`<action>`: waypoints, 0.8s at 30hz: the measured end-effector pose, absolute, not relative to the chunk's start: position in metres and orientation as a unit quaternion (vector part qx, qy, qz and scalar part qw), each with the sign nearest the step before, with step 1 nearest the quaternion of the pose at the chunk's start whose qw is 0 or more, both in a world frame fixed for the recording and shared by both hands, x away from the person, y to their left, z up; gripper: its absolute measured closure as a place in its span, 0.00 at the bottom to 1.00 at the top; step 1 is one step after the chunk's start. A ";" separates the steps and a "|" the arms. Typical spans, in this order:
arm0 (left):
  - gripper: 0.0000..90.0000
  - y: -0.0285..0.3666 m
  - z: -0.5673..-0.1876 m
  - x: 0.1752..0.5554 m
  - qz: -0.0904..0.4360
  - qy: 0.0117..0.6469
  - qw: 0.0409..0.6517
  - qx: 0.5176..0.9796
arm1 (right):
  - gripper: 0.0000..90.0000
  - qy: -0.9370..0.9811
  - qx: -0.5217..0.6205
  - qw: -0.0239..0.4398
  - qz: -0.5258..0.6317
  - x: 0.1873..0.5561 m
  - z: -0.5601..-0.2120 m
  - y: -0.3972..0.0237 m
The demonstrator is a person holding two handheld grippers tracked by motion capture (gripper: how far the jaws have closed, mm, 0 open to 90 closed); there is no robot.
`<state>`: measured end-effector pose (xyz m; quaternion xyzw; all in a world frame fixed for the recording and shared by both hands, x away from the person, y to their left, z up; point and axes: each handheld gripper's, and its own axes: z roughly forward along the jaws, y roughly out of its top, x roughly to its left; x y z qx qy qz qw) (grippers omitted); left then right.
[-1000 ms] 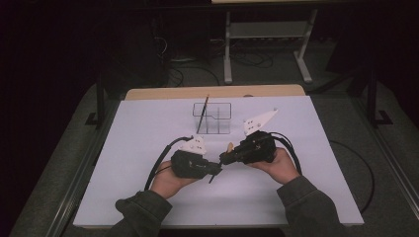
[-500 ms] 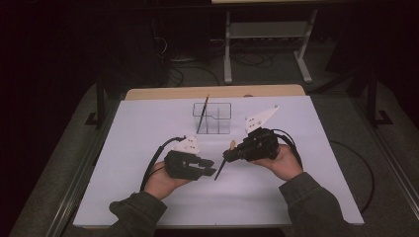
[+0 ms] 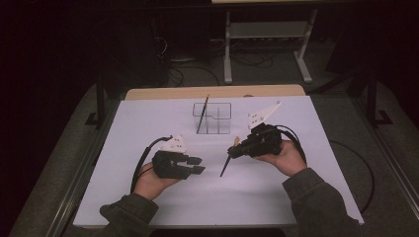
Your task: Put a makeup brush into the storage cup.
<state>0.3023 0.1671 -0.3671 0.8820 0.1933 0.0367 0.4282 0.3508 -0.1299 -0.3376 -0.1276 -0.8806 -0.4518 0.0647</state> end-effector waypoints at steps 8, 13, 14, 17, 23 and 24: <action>0.69 0.182 -0.368 0.301 0.051 0.204 0.429 0.878 | 0.92 -0.884 -0.136 0.060 -0.443 0.355 -0.333 -0.135; 0.66 0.191 -0.367 0.301 0.057 0.216 0.432 0.874 | 0.92 -0.886 -0.140 0.059 -0.438 0.362 -0.330 -0.137; 0.66 0.193 -0.367 0.301 0.059 0.218 0.433 0.873 | 0.92 -0.887 -0.140 0.058 -0.437 0.363 -0.329 -0.137; 0.65 0.197 -0.368 0.300 0.066 0.225 0.435 0.870 | 0.92 -0.889 -0.144 0.056 -0.432 0.365 -0.328 -0.138; 0.63 0.209 -0.370 0.297 0.073 0.238 0.436 0.865 | 0.92 -0.893 -0.146 0.052 -0.422 0.371 -0.324 -0.138; 0.62 0.210 -0.371 0.297 0.078 0.238 0.434 0.865 | 0.92 -0.894 -0.144 0.051 -0.421 0.372 -0.323 -0.138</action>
